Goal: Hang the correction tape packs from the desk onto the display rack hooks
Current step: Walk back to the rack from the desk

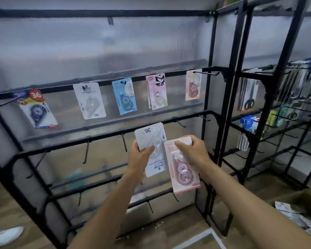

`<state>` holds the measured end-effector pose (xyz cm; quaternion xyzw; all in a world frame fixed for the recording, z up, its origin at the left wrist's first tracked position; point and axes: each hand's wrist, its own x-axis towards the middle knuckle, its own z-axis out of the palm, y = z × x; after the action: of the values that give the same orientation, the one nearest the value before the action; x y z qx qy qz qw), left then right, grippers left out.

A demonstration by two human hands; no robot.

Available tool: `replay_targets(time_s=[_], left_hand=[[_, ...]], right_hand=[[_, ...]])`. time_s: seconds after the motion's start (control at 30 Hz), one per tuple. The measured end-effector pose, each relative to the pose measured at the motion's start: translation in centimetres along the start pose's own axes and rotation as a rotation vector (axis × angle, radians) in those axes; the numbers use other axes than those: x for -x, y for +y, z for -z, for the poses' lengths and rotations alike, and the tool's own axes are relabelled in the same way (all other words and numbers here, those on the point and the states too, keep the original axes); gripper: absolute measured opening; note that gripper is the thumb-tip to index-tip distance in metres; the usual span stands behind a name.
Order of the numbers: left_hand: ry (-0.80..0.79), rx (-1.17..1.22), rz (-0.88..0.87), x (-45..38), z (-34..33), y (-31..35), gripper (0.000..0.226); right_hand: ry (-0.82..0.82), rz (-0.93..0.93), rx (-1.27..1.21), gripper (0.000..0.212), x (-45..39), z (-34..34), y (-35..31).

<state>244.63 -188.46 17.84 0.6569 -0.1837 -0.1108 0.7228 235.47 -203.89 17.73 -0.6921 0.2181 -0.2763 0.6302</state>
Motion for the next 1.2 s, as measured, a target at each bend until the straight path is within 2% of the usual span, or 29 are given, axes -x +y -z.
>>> replay_targets(time_s=[0.23, 0.33, 0.43, 0.63, 0.77, 0.97, 1.2], left_hand=[[0.168, -0.014, -0.087, -5.2, 3.2, 2.0, 0.004], [0.208, -0.053, -0.117, -7.4, 4.9, 2.8, 0.014], [0.234, -0.022, -0.141, -9.2, 6.6, 3.6, 0.014], [0.531, -0.104, -0.316, -12.5, 10.9, 6.5, 0.021], [0.672, -0.171, -0.407, -14.8, 13.1, 8.5, 0.027], [0.825, -0.225, -0.379, -17.1, 14.3, 9.6, 0.027], [0.877, -0.247, -0.390, -18.2, 14.2, 9.8, 0.031]], right_hand=[[-0.120, 0.042, -0.031, 0.017, -6.3, -5.0, -1.1], [-0.135, 0.106, -0.039, 0.014, -8.9, -7.2, -1.8], [-0.170, 0.116, -0.089, 0.014, -10.7, -9.2, -2.3], [-0.307, 0.101, -0.158, 0.016, -12.6, -12.5, -2.8], [-0.352, 0.087, -0.183, 0.016, -14.3, -13.9, -3.3], [-0.466, 0.048, -0.188, 0.014, -16.1, -14.5, -3.3], [-0.498, 0.012, -0.181, 0.013, -18.4, -14.3, -3.0]])
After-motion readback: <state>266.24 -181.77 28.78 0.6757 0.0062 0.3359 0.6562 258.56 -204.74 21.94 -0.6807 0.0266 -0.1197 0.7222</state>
